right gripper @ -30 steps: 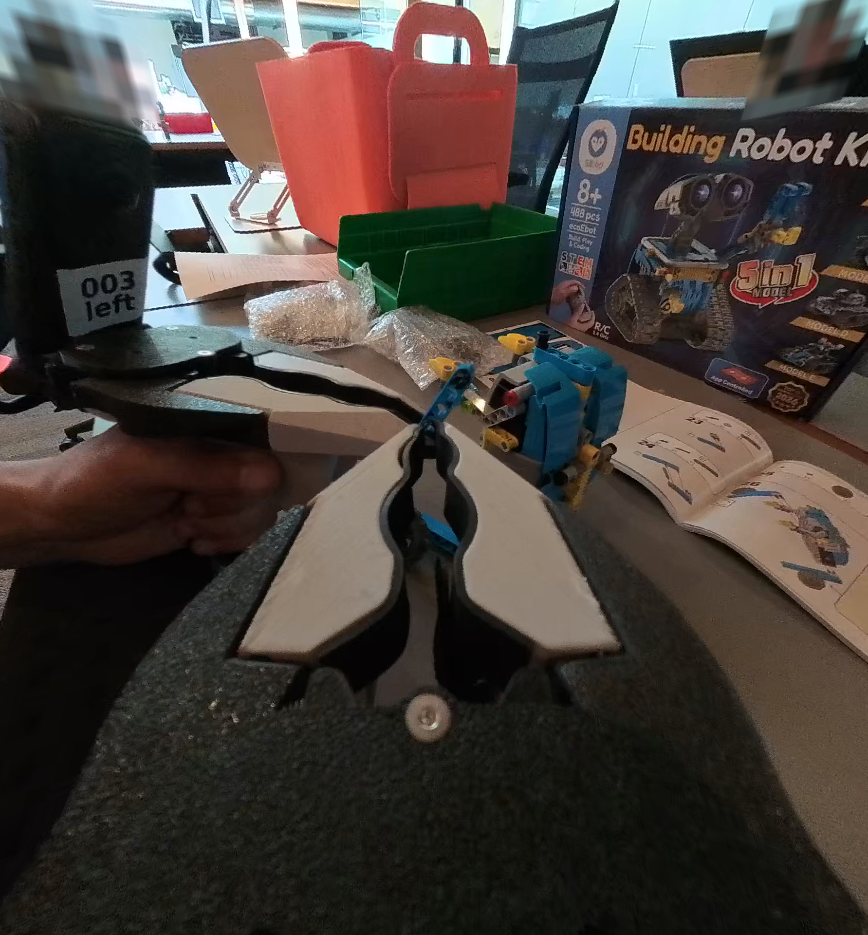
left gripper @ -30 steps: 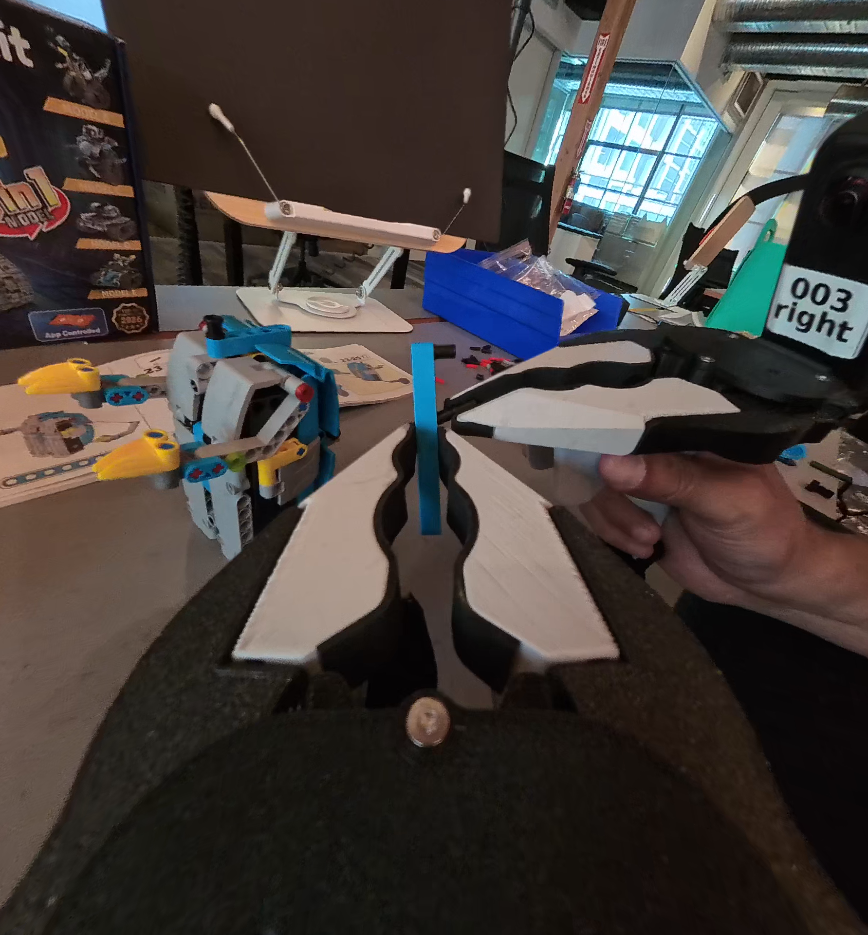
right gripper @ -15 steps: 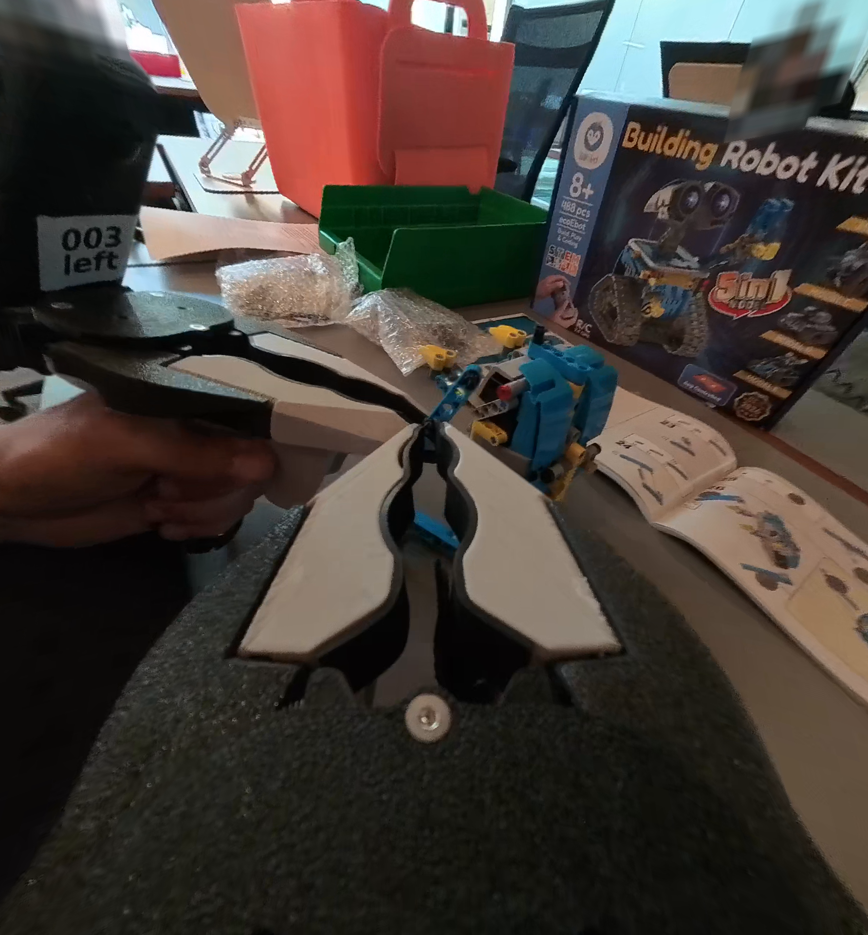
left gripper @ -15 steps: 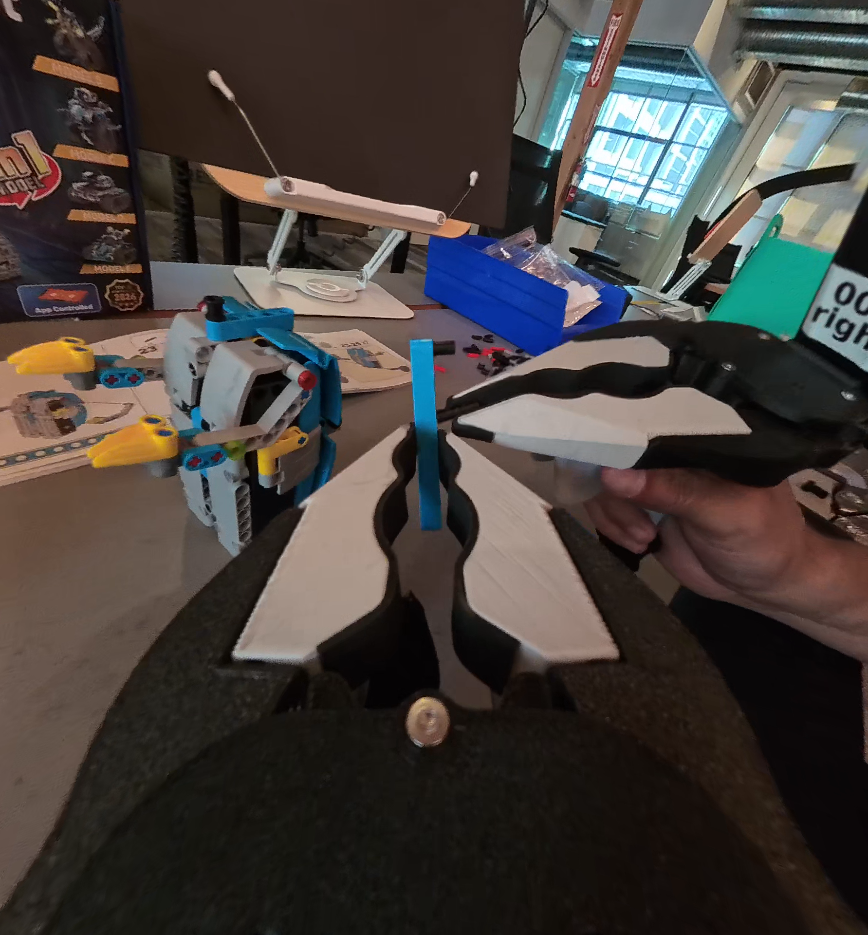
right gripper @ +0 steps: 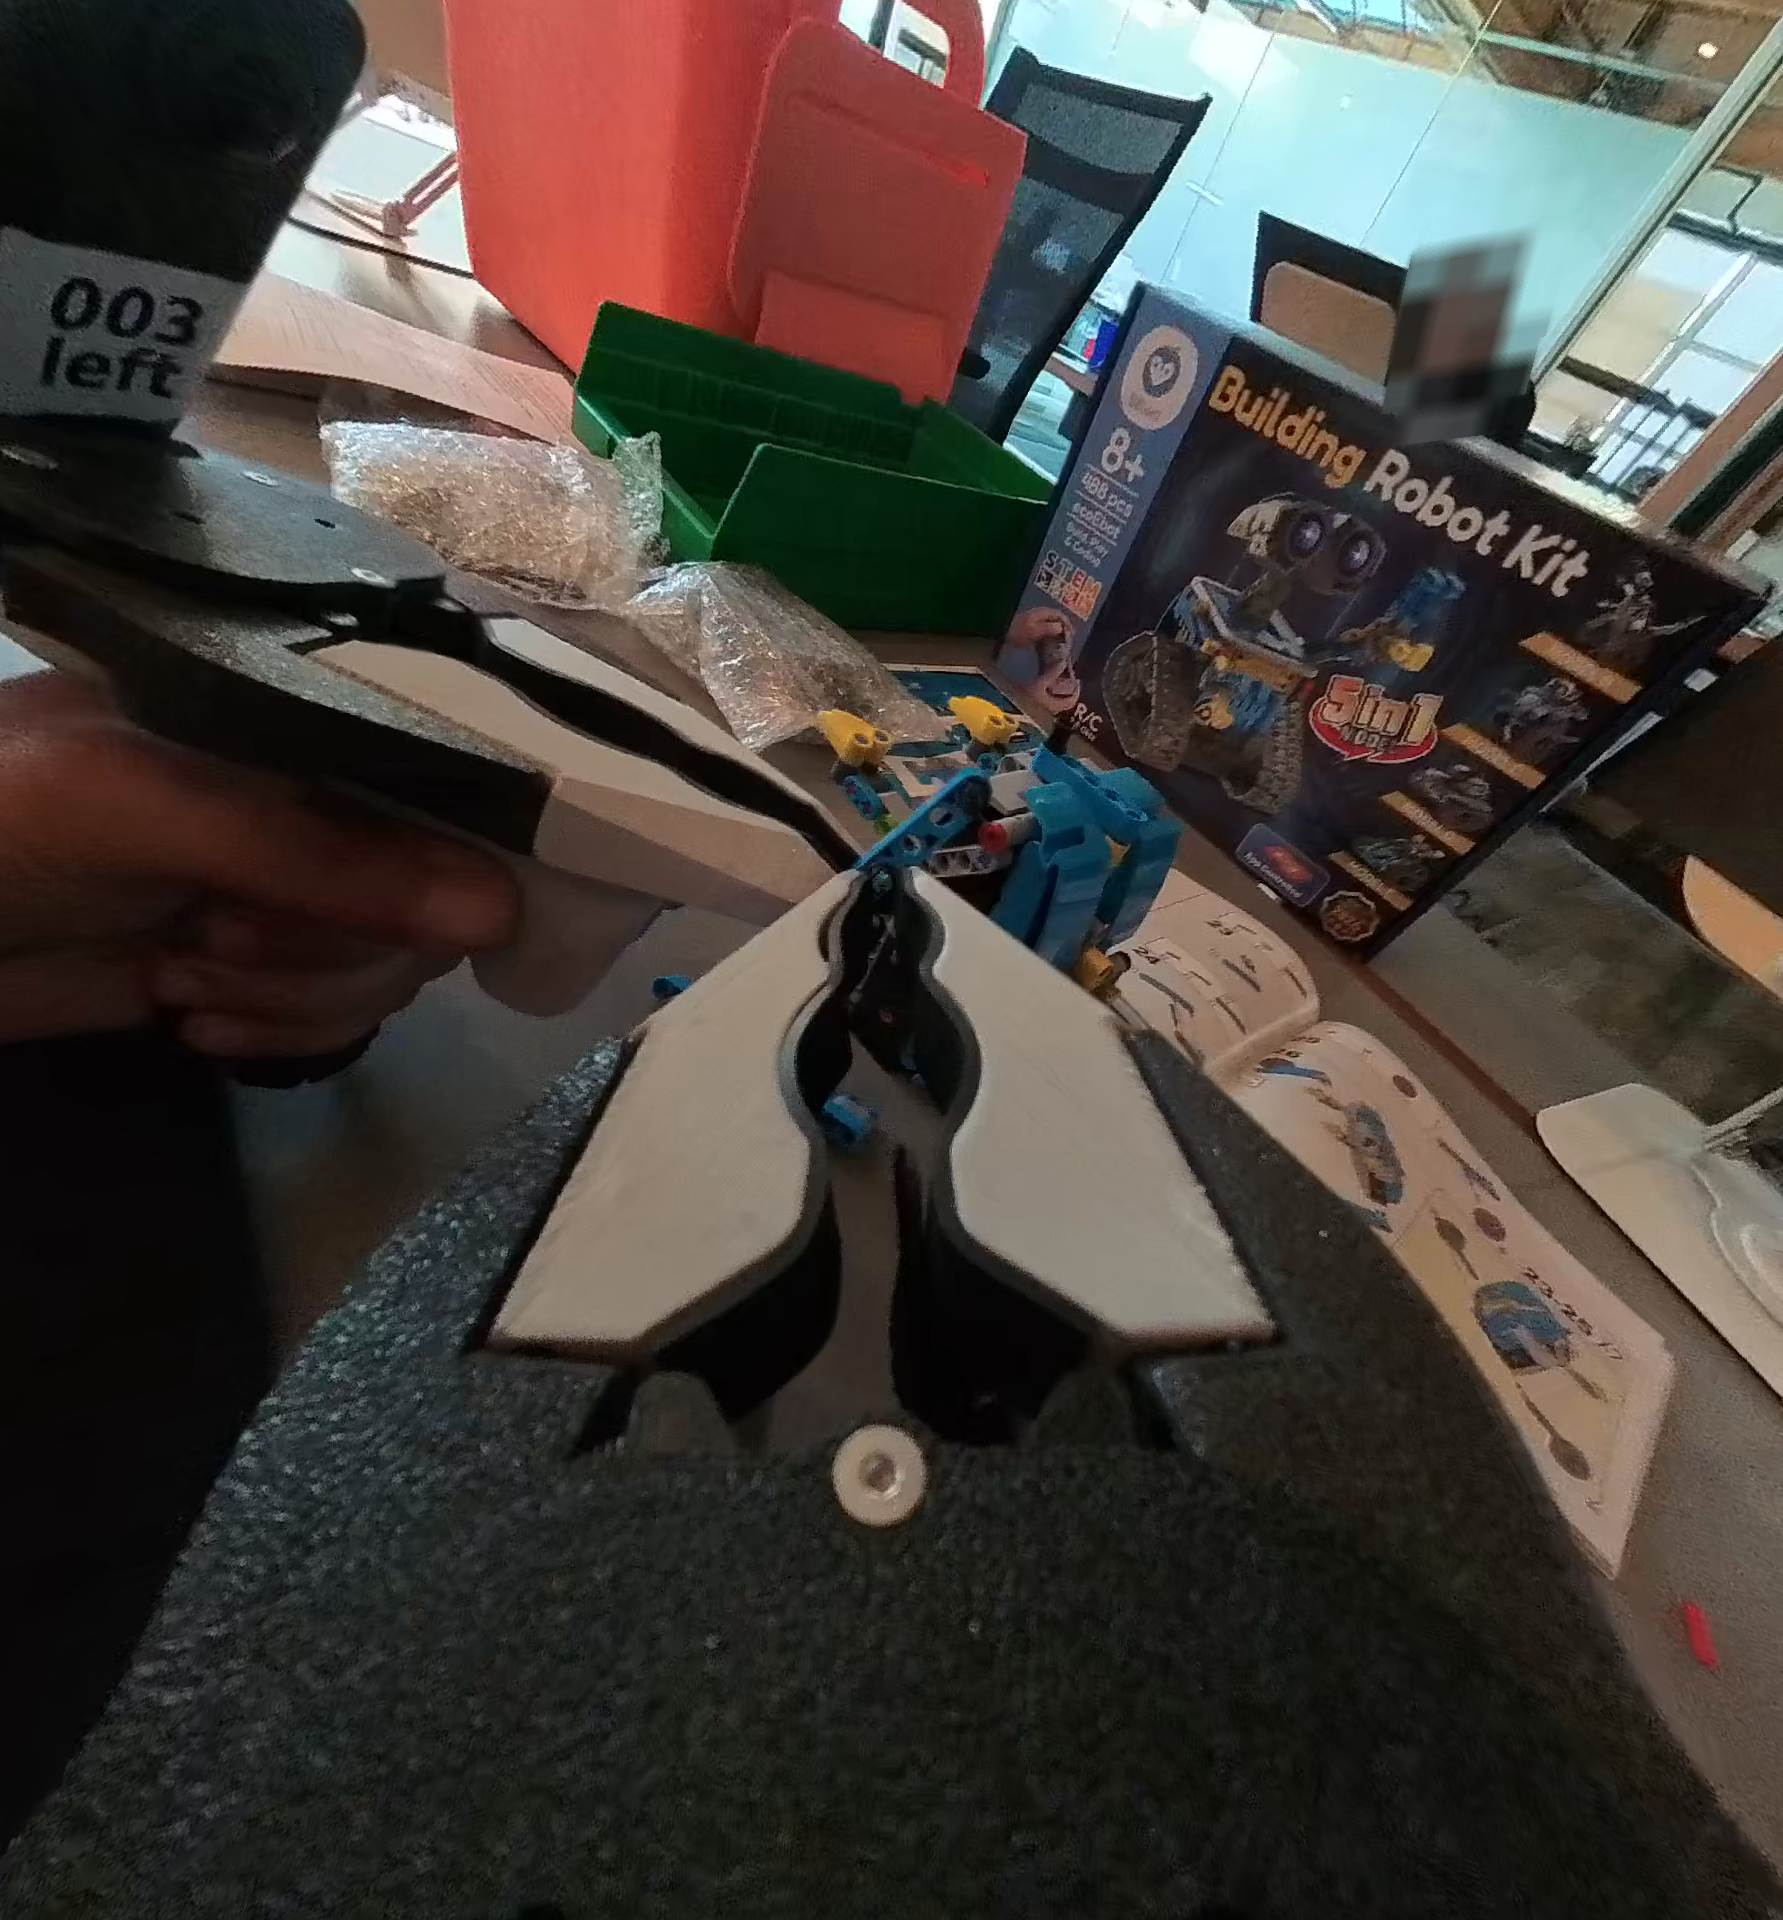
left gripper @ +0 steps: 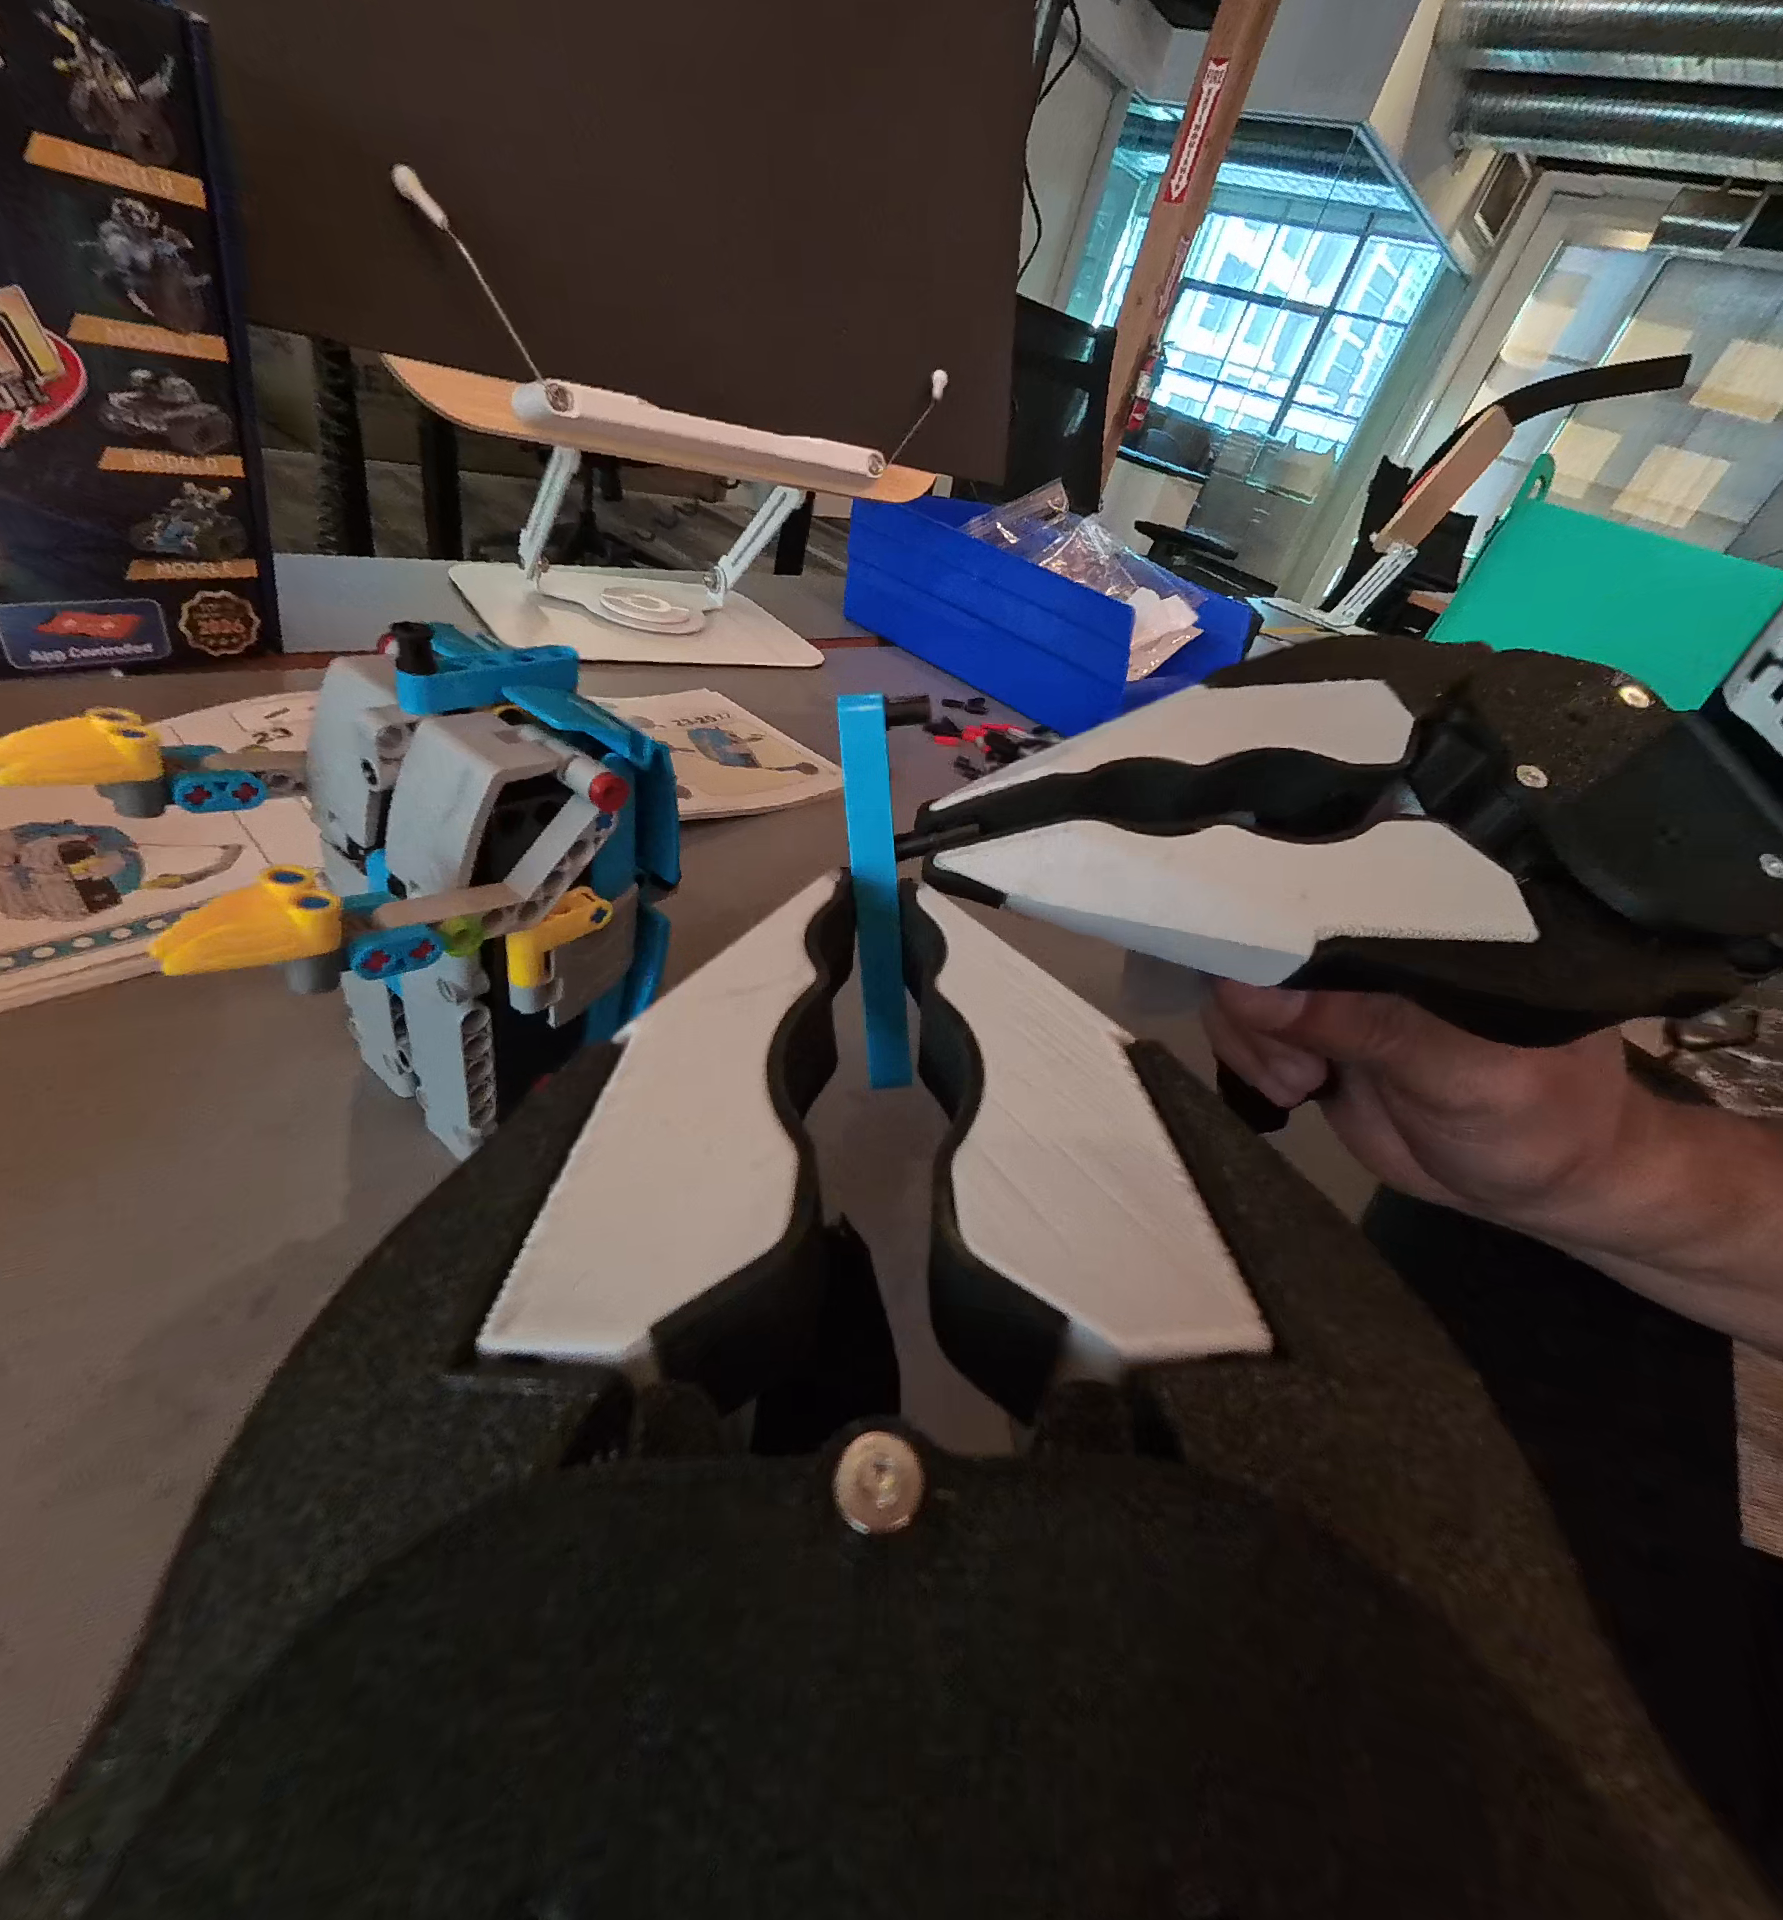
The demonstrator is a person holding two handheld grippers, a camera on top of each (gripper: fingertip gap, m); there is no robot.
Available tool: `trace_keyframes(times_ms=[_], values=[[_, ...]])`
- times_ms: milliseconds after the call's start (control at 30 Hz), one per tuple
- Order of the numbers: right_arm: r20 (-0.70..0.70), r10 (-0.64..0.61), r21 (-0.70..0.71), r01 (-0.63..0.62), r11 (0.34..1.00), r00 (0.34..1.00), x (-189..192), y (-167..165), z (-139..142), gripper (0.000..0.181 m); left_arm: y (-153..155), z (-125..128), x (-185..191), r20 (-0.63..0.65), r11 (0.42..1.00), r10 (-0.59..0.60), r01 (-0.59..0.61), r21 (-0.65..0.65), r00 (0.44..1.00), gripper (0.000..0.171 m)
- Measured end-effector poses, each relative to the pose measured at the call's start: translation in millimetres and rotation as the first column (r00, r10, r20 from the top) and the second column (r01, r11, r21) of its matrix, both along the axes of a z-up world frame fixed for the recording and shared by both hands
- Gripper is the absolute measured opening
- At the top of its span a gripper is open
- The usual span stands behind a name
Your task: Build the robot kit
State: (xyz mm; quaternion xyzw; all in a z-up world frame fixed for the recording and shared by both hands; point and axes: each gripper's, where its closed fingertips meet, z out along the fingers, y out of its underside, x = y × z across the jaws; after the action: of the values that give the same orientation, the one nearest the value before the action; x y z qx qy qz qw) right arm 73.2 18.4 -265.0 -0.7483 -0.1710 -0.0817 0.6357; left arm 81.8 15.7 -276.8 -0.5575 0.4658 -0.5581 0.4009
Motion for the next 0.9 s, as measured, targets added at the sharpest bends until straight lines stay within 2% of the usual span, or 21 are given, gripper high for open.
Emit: trace_keyframes(times_ms=[100,200,333,467,500,567,600,633,667,800,900], values=[[-0.011,-0.009,-0.020,0.009,1.000,1.000,2,1,-4,0.003,1,-4,2,-0.019,0.998,-0.023,0.022,-0.052,1.000,0.007],[-0.003,-0.017,-0.024,0.017,1.000,1.000,3,2,-5,0.003,1,-5,2,-0.026,0.999,-0.011,0.010,-0.035,1.000,0.007],[0.111,-0.002,-0.041,0.007,0.999,0.994,1,3,-9,0.003,2,-8,1,-0.046,0.999,-0.023,0.021,-0.031,0.999,0.006],[0.262,0.006,-0.044,0.006,0.999,0.965,-1,0,-9,0.004,-1,-8,-1,-0.056,0.999,-0.013,0.016,0.051,0.998,0.006],[0.262,0.010,-0.046,0.002,0.999,0.965,-1,-1,-9,0.003,-1,-7,-2,-0.054,0.997,-0.005,0.009,0.072,0.999,0.006],[0.140,0.019,-0.042,-0.013,0.999,0.990,-2,-1,-5,0.003,0,-1,-2,-0.023,0.992,0.036,-0.033,0.124,0.999,0.006],[-0.031,0.021,-0.030,-0.022,0.999,0.999,-4,1,0,0.003,2,4,-3,0.008,0.990,0.056,-0.056,0.132,0.998,0.006],[-0.221,0.053,-0.006,-0.055,0.998,0.974,-6,2,6,0.003,3,10,-6,0.039,0.989,0.066,-0.070,0.127,0.997,0.006],[-0.345,0.077,0.004,-0.081,0.997,0.935,-7,4,8,0.004,5,13,-7,0.053,0.987,0.080,-0.086,0.136,0.995,0.006],[-0.448,0.090,0.014,-0.093,0.996,0.889,-14,5,17,0.003,7,23,-14,0.102,0.954,0.153,-0.174,0.245,0.983,0.007],[-0.658,0.114,0.052,-0.106,0.993,0.745,-20,6,25,0.004,9,30,-18,0.142,0.919,0.210,-0.244,0.308,0.967,0.006]])
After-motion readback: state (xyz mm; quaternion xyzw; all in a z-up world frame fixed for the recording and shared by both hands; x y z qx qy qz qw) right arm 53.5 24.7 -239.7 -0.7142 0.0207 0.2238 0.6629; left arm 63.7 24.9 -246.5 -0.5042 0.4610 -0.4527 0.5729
